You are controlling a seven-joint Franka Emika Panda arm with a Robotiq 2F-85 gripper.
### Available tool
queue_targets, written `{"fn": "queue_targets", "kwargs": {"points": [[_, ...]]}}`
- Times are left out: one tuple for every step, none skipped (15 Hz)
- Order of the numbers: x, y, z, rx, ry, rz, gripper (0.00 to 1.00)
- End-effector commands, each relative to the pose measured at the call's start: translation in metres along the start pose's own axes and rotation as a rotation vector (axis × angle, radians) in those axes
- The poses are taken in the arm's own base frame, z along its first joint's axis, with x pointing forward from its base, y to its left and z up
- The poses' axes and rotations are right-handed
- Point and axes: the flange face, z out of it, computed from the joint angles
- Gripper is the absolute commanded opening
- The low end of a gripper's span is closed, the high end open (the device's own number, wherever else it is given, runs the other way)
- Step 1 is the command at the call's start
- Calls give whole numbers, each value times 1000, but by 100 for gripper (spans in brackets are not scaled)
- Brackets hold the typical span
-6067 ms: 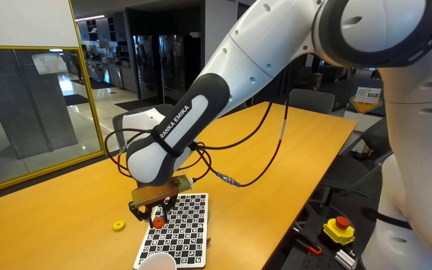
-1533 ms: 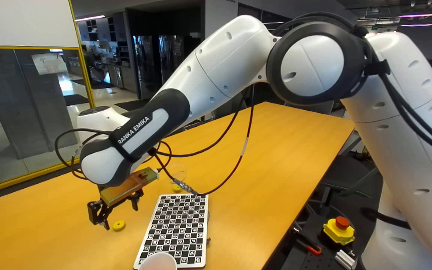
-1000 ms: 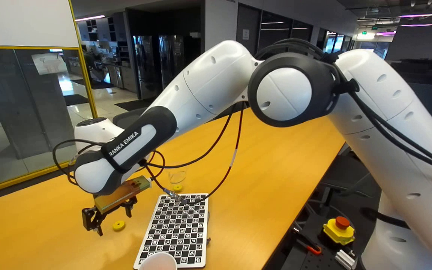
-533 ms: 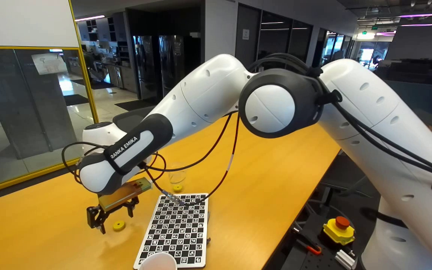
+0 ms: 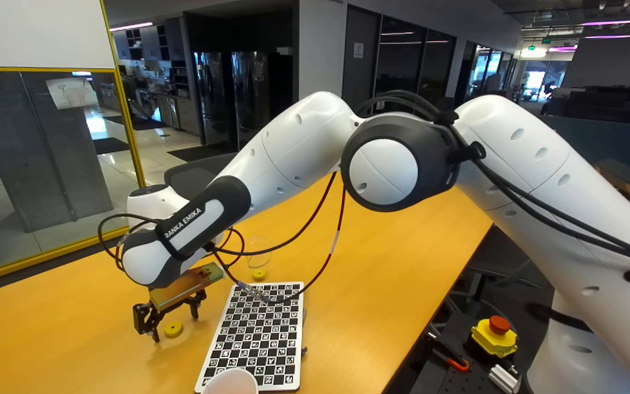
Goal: Pick up the orange and yellow objects from the table and put them in the two cups on the table
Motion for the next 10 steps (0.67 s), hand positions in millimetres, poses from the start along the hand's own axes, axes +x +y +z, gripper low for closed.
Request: {"fn": "queue_targets", "kwargs": {"points": [[10,-4,-6,4,21,-1,100],[10,-4,-7,3,24,1,100],[10,-4,-8,2,25,1,100],[10,-4,-8,2,25,1,100],[10,-4,-9,2,26,1,100],[10,-5,-8,1,26,-1,100],[11,-5,-8,1,27,0,75],[11,-5,-9,5,25,1,74],[11,-5,-8,6,25,1,66],[11,-5,-9,5,25,2,59]]}}
